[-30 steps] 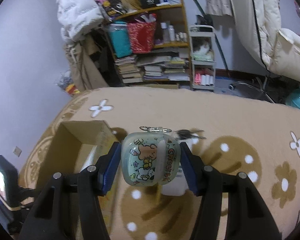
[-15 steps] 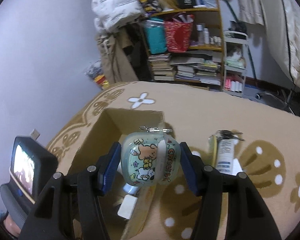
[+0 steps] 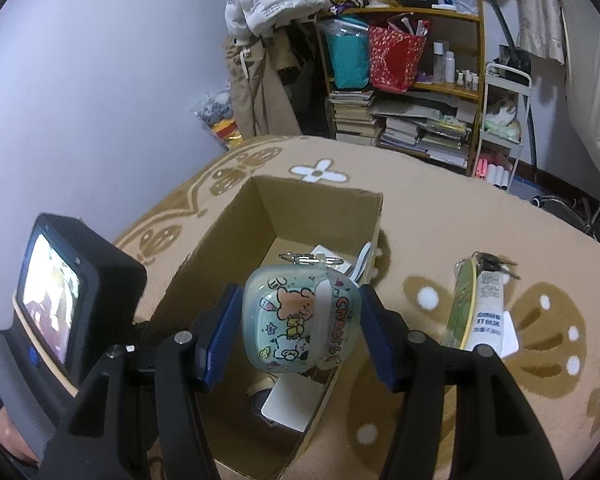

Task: Organize rigid objects
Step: 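Carry the mug into the box and release it beside the blue device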

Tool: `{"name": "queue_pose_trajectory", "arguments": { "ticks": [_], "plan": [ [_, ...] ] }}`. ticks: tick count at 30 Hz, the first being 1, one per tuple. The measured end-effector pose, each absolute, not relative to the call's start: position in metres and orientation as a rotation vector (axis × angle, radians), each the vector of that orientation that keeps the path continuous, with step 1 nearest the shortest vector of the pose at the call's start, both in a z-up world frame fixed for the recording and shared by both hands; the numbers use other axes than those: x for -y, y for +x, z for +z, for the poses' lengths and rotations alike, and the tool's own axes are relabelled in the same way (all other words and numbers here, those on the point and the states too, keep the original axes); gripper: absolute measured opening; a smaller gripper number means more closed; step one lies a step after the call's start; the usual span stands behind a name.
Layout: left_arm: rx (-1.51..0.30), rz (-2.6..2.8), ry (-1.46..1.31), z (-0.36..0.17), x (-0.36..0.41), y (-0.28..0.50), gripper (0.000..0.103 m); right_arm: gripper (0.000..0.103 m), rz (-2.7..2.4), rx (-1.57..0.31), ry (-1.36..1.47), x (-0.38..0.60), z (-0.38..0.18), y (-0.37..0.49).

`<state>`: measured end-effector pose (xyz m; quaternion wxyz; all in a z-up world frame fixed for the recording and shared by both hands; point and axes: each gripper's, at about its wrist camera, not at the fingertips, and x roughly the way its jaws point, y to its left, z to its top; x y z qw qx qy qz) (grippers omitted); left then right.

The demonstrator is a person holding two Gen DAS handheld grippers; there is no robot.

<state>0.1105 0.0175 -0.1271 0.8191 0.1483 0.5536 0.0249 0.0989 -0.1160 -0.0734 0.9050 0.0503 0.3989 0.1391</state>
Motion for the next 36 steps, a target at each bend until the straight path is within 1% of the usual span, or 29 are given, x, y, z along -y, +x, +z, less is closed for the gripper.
{"name": "queue_pose_trajectory", "arguments": {
  "ticks": [11, 20, 25, 27, 29, 32, 33, 34, 35, 36],
  "plan": [
    [-1.179, 0.053, 0.315, -0.127, -0.018, 0.111, 0.017, 0.063, 0.301, -0.876, 0.122, 0.112, -0.089, 0.103],
    [-1.18, 0.052, 0.313, -0.127, -0.018, 0.111, 0.017, 0.063, 0.285, -0.873, 0.09, 0.106, -0.089, 0.101],
    [-1.184, 0.052, 0.317, -0.13, -0.018, 0.111, 0.017, 0.064, 0.271, -0.838, 0.076, 0.106, -0.08, 0.099],
    [-1.184, 0.052, 0.314, -0.13, -0.018, 0.11, 0.017, 0.066, 0.262, -0.836, 0.086, 0.11, -0.079, 0.1],
    [-1.184, 0.051, 0.312, -0.13, -0.018, 0.11, 0.017, 0.075, 0.248, -0.834, 0.094, 0.114, -0.078, 0.101],
    [-1.184, 0.051, 0.313, -0.13, -0.018, 0.11, 0.017, 0.079, 0.222, -0.816, 0.098, 0.122, -0.074, 0.101],
    [-1.184, 0.05, 0.313, -0.13, -0.018, 0.11, 0.017, 0.082, 0.214, -0.812, 0.098, 0.124, -0.073, 0.101],
    [-1.184, 0.051, 0.313, -0.129, -0.018, 0.11, 0.017, 0.087, 0.204, -0.808, 0.099, 0.127, -0.071, 0.102],
    [-1.184, 0.05, 0.312, -0.13, -0.018, 0.11, 0.017, 0.09, 0.192, -0.8, 0.098, 0.13, -0.07, 0.102],
    [-1.185, 0.051, 0.312, -0.13, -0.018, 0.11, 0.017, 0.091, 0.177, -0.792, 0.097, 0.134, -0.069, 0.102]
  ]
}}
